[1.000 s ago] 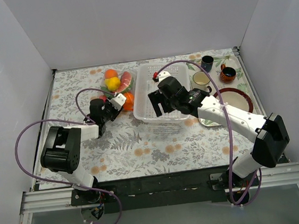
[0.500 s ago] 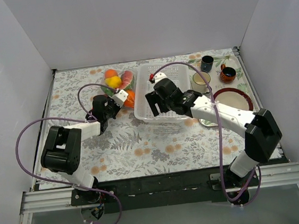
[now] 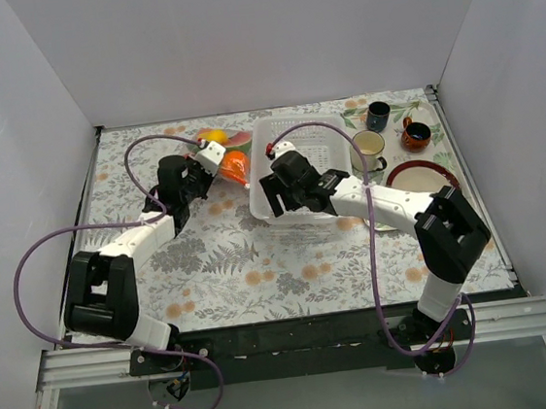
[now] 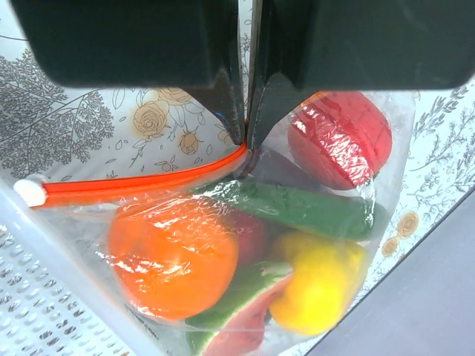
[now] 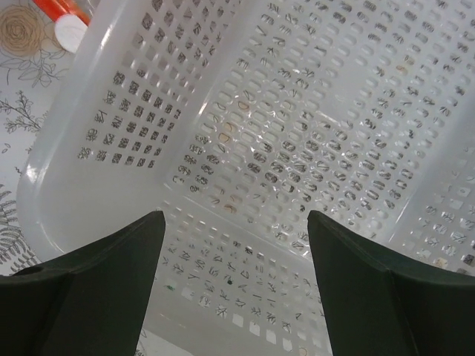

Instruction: Open the zip-top bag and remove the fake food

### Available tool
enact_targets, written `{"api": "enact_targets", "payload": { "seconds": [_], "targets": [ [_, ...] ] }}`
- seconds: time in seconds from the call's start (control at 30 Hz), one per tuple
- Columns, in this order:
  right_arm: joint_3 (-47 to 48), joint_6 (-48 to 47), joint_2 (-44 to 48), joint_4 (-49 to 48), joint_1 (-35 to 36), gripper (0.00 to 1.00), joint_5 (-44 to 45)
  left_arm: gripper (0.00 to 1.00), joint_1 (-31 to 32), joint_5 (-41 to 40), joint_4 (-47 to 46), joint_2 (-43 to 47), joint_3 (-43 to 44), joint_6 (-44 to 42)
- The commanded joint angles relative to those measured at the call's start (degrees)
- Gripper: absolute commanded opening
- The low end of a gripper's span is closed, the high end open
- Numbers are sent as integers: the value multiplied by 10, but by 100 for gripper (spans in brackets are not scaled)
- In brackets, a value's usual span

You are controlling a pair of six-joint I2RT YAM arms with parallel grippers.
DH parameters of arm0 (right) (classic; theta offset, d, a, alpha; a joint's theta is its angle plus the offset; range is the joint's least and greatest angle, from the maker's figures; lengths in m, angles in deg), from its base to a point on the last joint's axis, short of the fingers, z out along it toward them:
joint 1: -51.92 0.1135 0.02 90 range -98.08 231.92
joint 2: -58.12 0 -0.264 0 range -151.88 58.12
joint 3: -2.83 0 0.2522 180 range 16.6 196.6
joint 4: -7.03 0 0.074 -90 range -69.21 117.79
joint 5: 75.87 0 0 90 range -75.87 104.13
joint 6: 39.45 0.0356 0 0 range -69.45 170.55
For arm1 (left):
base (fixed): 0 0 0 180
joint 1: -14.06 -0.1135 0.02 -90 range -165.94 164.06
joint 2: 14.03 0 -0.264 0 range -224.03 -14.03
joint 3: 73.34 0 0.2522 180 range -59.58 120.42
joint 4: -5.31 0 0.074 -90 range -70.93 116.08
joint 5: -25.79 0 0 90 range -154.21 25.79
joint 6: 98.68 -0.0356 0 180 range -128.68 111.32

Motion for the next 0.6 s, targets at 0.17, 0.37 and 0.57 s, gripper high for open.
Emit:
{"api": "enact_targets", "payload": {
  "seconds": [0.17,0.37,0.57],
  "targets": [
    [-124,63,72,-56,-1,82,-30,0,-1,16,86,95,47,17],
    [-206,96,154,-65,18,77,-37,0,-1,36,156,154,67,11],
    [-233,105,224,-73,47,77,-39,0,-2,70,254,213,115,-14]
  ]
}}
